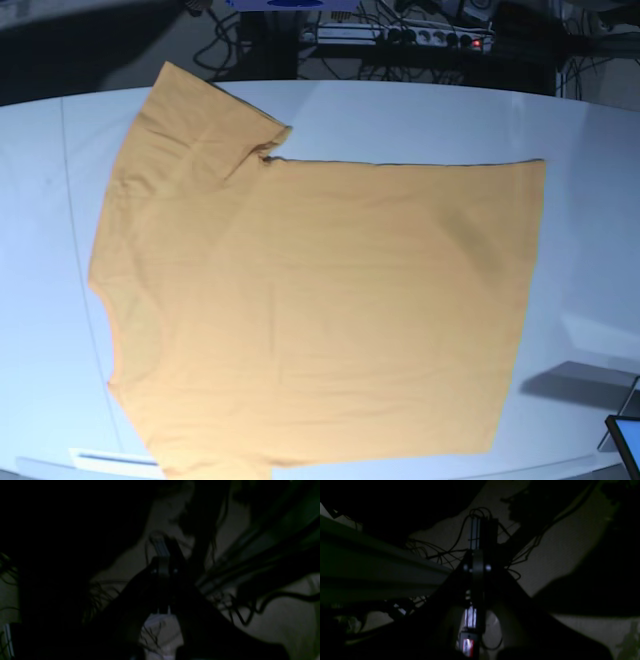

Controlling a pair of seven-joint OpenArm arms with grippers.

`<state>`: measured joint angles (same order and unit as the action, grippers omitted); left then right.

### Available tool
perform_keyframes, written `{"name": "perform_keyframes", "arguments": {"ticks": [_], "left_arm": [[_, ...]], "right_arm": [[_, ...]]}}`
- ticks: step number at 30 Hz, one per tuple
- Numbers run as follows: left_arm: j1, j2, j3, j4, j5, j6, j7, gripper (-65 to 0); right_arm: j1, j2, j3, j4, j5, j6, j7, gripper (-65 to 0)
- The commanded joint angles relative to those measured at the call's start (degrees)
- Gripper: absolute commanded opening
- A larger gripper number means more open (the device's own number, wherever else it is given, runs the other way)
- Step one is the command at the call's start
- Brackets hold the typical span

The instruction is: Fold the T-shirt properly

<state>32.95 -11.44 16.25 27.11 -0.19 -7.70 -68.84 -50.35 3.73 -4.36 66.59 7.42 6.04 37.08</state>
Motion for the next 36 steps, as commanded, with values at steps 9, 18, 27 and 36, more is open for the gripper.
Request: {"name": "perform_keyframes", "arguments": {"ticks": [9, 18, 27, 36], "left_arm": [[3.58, -0.03, -7.94, 4.32, -0.12, 0.01, -7.95, -65.0], [11.23, 0.06, -13.57, 23.39, -0.12, 0.01, -7.95, -65.0], [14.22, 0.06, -14.8, 34.91, -1.97, 0.1, -5.75, -65.0], [16.94, -2.84, -15.59, 54.34, -13.66, 0.1, 12.18, -65.0]], "right_arm": [[-3.59, 0.36, 6.25, 10.47, 0.1, 0.15, 1.47, -65.0], [-4.82, 0.54, 8.36, 19.61, 0.1, 0.15, -0.11, -64.9], [-3.41, 0.8, 8.36, 33.5, 0.1, 0.15, -15.23, -64.7], [3.45, 0.8, 14.69, 42.2, 0.18, 0.59, -34.66, -51.8]]}}
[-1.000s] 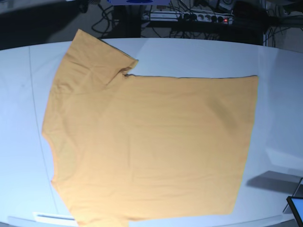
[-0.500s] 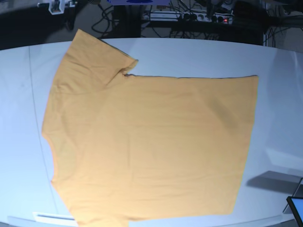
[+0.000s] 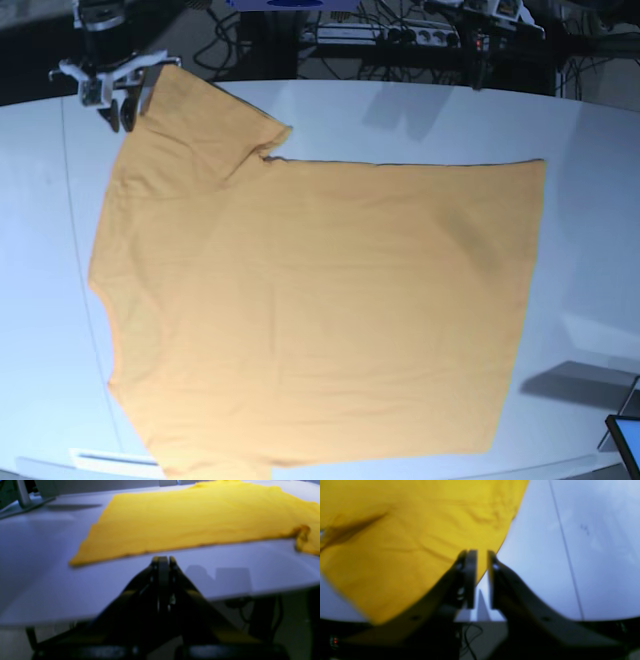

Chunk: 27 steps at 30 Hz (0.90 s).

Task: Fold the T-shirt properly
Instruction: 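Move the right gripper down to the shoulder corner of the orange T-shirt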

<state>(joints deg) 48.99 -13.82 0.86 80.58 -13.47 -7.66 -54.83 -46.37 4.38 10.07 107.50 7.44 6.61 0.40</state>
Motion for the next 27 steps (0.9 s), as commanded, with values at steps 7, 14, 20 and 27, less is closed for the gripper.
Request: {"name": "perform_keyframes", "arguments": {"ticks": [7, 14, 20, 27], "left_arm": [[0.99, -2.57, -0.56, 9.4, -1.16, 0.06, 8.19, -65.0], [0.81, -2.4, -6.62, 9.14, -1.07, 0.06, 10.74, -65.0], [0.81, -2.4, -8.64, 8.87, -1.07, 0.06, 10.74, -65.0], [0.72, -2.31, -8.56, 8.87, -1.07, 0.06, 10.74, -65.0]], "right_arm": [[3.69, -0.38, 2.81, 2.25, 0.25, 8.73, -3.61, -43.2], [5.45, -1.09, 4.04, 2.25, 1.48, 10.49, -3.61, -28.1], [9.31, -0.56, 13.19, 2.25, 21.96, 18.75, -14.78, -27.0], [18.55, -0.73, 25.67, 2.25, 28.65, 27.89, -36.32, -27.0]]}}
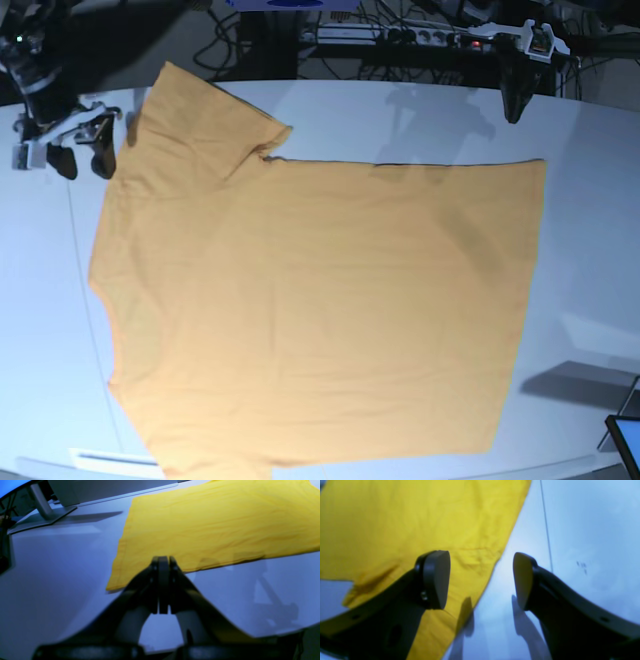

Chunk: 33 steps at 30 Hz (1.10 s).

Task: Fold the T-shirt properly
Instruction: 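Move the right gripper down to the shoulder corner of the orange T-shirt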

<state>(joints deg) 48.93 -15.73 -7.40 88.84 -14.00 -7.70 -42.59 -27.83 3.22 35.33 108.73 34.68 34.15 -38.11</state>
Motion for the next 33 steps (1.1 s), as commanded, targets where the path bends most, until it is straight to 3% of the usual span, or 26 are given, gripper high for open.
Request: {"name": "perform_keyframes", "arguments": {"ticks": [1, 12, 17, 21, 25, 33], "left_arm": [[0.79, -0.41, -0.29, 0.61, -0.55, 0.1, -1.5, -65.0], [0.0, -0.41, -0.29, -0.88, -0.64, 0.1, -1.5, -65.0], [0.0, -0.41, -0.38, -1.5, -0.64, 0.1, -1.5, -65.0], [-0.09, -0.41, -0.38, -1.76, -0.64, 0.1, -1.5, -65.0], [-0.09, -0.41, -0.38, -1.76, -0.64, 0.1, -1.5, -65.0], [-0.09, -0.41, -0.38, -1.76, -0.64, 0.1, -1.59, -65.0]], "right_arm": [[1.42, 0.34, 1.2, 0.86, 1.41, 0.97, -0.18, -27.0], [9.68, 0.07, 3.13, -4.86, 1.41, 1.85, -12.57, -27.0], [10.47, 0.07, 2.78, -8.73, 1.5, 2.11, -13.19, -27.0], [10.56, -0.02, 2.78, -8.9, 1.5, 5.28, -14.24, -27.0], [11.35, -0.1, 2.78, -9.08, 1.5, 5.85, -16.62, -27.0], [12.93, -0.81, 2.6, -15.85, 8.18, 5.85, -16.79, -27.0]]}}
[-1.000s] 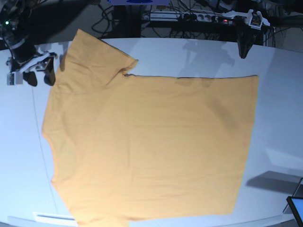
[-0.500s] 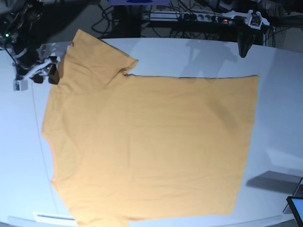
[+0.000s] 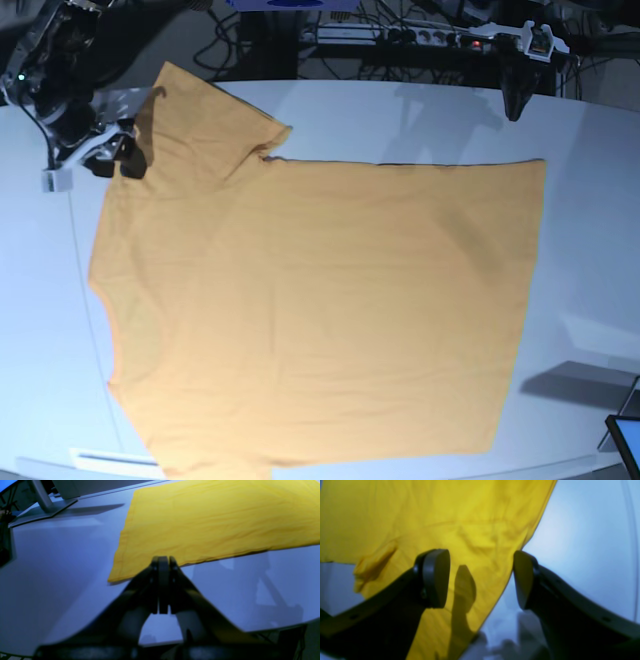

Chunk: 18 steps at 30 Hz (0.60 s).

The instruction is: Fold the T-shirt properly

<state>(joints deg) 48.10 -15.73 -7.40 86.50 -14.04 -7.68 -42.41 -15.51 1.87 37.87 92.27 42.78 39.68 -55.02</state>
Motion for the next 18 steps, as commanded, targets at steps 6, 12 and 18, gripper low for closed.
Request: {"name": "perform_keyframes", "arguments": {"ticks": [6, 12, 18], "left_arm": [[0.74, -0.41, -0.38, 0.58, -0.59, 0.08, -1.76, -65.0], [0.74, -0.41, -0.38, 0.58, -0.59, 0.08, -1.76, -65.0], [0.74, -0.49, -0.38, 0.58, -0.59, 0.08, -1.76, -65.0]], "right_arm": [[1.05, 0.55, -0.9, -0.88, 0.07, 0.32, 0.12, -27.0], [1.13, 0.55, -6.26, -0.71, 0.07, 0.32, 0.3, -27.0], [1.4, 0.55, -7.93, -0.8, 0.07, 0.32, 0.48, -29.0]]}}
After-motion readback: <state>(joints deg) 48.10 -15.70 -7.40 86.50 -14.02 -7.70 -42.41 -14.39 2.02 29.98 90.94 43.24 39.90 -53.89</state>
